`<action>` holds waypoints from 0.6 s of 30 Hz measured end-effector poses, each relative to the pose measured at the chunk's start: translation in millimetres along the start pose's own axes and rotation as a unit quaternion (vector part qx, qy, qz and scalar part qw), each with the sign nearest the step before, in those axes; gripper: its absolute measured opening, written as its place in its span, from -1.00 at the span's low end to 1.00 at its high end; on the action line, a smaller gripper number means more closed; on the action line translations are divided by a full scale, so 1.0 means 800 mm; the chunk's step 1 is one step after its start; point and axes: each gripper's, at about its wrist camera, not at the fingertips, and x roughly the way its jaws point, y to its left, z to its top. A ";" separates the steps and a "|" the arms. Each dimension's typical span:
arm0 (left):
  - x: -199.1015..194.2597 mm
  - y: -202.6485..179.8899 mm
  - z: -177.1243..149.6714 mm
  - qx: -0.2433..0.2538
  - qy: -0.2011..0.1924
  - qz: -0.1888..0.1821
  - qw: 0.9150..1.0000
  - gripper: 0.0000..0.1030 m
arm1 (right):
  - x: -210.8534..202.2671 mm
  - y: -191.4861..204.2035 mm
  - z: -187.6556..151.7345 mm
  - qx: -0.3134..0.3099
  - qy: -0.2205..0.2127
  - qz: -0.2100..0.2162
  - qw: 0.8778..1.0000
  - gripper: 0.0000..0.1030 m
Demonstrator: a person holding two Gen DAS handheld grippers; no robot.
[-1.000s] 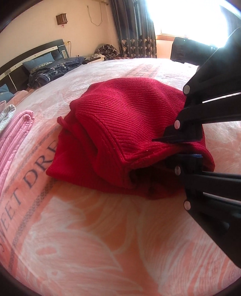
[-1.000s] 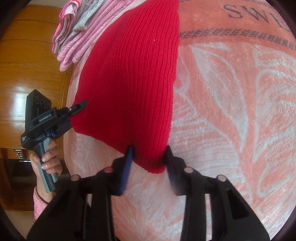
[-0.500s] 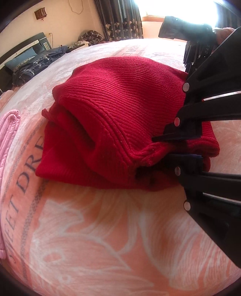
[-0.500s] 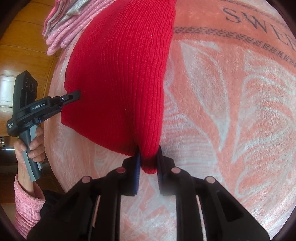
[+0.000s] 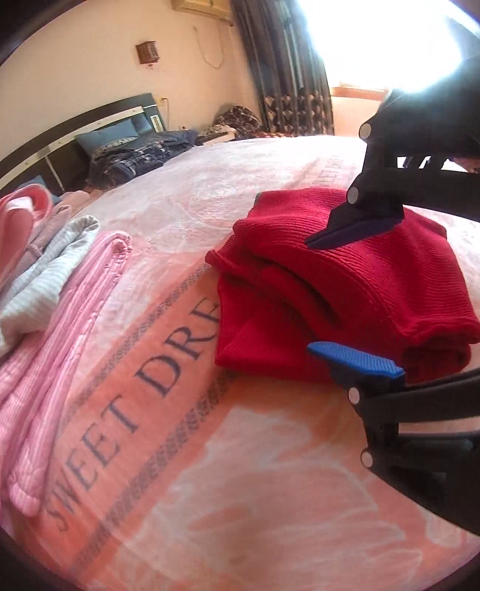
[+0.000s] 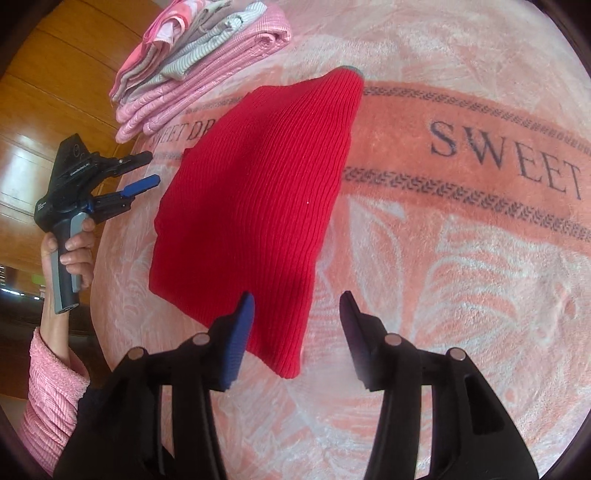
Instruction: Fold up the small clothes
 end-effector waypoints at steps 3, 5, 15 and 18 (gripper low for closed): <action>0.032 -0.023 0.015 0.055 0.007 0.014 0.998 -0.15 | 0.000 -0.001 0.007 0.007 -0.010 -0.002 1.000 -0.06; 0.050 -0.032 0.018 0.084 0.013 0.023 0.996 -0.22 | -0.001 -0.004 0.011 0.011 -0.016 0.000 1.000 -0.06; 0.081 -0.027 0.013 0.102 0.035 0.027 0.994 -0.31 | 0.031 0.037 0.046 0.007 -0.015 0.023 1.000 -0.06; 0.080 -0.027 0.010 0.100 0.030 0.018 0.994 -0.67 | 0.037 0.040 0.047 0.008 -0.014 0.016 1.000 -0.05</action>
